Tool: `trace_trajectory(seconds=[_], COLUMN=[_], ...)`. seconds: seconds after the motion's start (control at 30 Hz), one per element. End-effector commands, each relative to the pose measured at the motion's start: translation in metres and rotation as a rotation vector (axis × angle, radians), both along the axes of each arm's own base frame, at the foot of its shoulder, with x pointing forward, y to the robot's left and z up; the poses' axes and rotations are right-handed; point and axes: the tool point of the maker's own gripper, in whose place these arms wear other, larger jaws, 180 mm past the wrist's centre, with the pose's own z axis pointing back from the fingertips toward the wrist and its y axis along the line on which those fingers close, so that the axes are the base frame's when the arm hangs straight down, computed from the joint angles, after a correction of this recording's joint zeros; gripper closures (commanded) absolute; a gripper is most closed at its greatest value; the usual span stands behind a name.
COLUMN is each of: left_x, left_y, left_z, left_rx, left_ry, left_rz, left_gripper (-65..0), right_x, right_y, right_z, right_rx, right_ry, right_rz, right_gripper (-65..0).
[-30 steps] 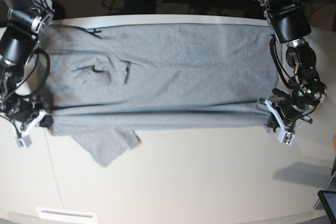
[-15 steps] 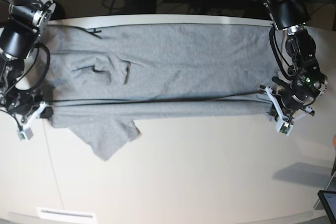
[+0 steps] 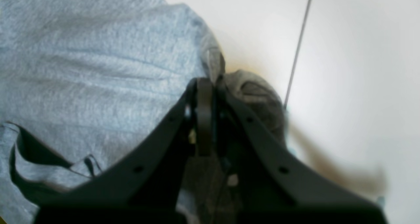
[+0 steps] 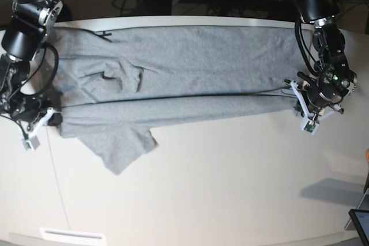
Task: Fold the T-shirt properly
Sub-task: 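Lift the hem with both grippers and fold it toward the collar, then open both grippers and release the folded hem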
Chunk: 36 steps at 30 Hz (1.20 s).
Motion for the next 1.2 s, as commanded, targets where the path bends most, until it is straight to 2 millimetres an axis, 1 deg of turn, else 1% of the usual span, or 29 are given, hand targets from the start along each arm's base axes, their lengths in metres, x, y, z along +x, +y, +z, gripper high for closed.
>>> trace_trajectory(seconds=[0.0,0.17,0.27,0.63,0.77,0.87,0.93,1.0,1.03,1.1,1.17], left_x=[0.006,-0.001,-0.004,-0.003,-0.003,-0.001,-0.001,0.000,0.000,0.000,0.003], left_y=[0.011,0.013,0.014,0.014,0.019,0.010,0.006,0.007,0.007,0.007,0.004], left_z=[0.013,-0.001,-0.006,-0.005,-0.002,-0.005,-0.007,-0.006,-0.006,-0.005,0.001], left_rx=[0.034,0.020,0.014,0.015,0.034,0.080,0.097,0.097,0.097,0.098,0.104], left_ry=[-0.030,0.008,0.025,0.019,0.024,0.059,0.073,0.070,0.070,0.069,0.050], left_rz=[0.011,0.022,0.028,0.026,0.019,-0.062,-0.096,-0.092,-0.092,-0.093,-0.101], left_gripper=[0.0,0.0,0.0,0.0,0.0,-0.3,-6.2,-14.1,-16.5,-19.1,-19.7], right_x=[0.006,0.004,0.000,-0.003,-0.005,-0.005,-0.005,-0.005,-0.005,-0.005,-0.005], right_y=[-0.013,-0.012,-0.013,-0.013,-0.013,-0.013,-0.013,-0.013,-0.013,-0.013,-0.013], right_z=[0.011,0.009,0.006,0.003,0.002,0.002,0.002,0.002,0.002,0.002,0.002], right_rx=[-0.035,-0.033,-0.035,-0.035,-0.036,-0.036,-0.036,-0.036,-0.036,-0.036,-0.036], right_ry=[-0.019,-0.014,-0.006,0.002,0.005,0.005,0.005,0.005,0.005,0.007,0.007], right_rz=[-0.008,-0.008,-0.008,-0.007,-0.007,-0.007,-0.007,-0.007,-0.007,-0.007,-0.007], right_gripper=[0.0,0.0,0.0,0.0,-0.1,-0.1,-0.1,-0.1,-0.1,-0.1,-0.1])
